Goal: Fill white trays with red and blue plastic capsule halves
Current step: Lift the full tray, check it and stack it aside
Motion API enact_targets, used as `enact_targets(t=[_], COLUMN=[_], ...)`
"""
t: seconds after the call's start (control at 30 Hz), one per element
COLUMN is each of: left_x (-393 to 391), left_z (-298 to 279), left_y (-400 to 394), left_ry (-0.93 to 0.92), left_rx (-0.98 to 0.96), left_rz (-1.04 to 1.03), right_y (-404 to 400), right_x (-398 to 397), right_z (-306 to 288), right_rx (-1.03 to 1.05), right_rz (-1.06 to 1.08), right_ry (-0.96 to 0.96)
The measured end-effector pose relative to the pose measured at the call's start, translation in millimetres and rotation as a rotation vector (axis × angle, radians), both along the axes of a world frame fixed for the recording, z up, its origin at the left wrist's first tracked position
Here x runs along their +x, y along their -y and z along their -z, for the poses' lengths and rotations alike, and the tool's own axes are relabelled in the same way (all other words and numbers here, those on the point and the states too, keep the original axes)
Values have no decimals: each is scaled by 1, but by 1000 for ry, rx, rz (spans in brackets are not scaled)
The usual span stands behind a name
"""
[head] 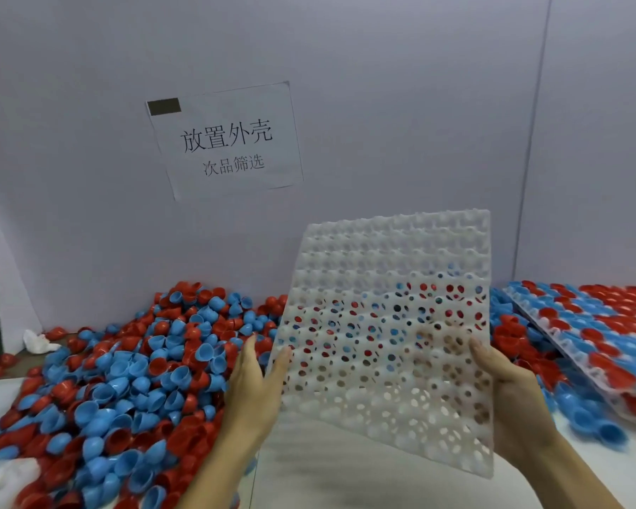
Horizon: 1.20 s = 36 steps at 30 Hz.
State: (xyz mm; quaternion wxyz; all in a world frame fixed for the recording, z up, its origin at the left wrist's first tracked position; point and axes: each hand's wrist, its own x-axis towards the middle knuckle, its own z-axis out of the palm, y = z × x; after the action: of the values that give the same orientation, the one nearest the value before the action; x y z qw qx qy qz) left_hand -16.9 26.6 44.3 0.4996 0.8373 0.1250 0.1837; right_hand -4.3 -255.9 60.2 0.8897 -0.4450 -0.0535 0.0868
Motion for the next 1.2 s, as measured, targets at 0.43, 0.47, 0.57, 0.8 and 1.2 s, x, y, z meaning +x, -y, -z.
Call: enact_targets(t=[0.43,0.47,0.57,0.8,1.2], left_x=[-48,-55,-76,-111,-101], left_z=[-4,-6,-14,-9,22], left_y=[7,9,16,22,35], left_ry=[-49,-82,-160,-402,-631], left_rx=[193,232,318,428,603], left_rz=[-79,-98,-160,-144,-84], right_y=[37,38,40,42,39], right_x=[-10,-11,-13,-18,-23], right_z=[14,17,24,39,51], right_rx=[-293,-323,-377,-725,-1238], right_rz=[269,289,248,183,58], right_ry=[-211,-214,-275,-428,-386])
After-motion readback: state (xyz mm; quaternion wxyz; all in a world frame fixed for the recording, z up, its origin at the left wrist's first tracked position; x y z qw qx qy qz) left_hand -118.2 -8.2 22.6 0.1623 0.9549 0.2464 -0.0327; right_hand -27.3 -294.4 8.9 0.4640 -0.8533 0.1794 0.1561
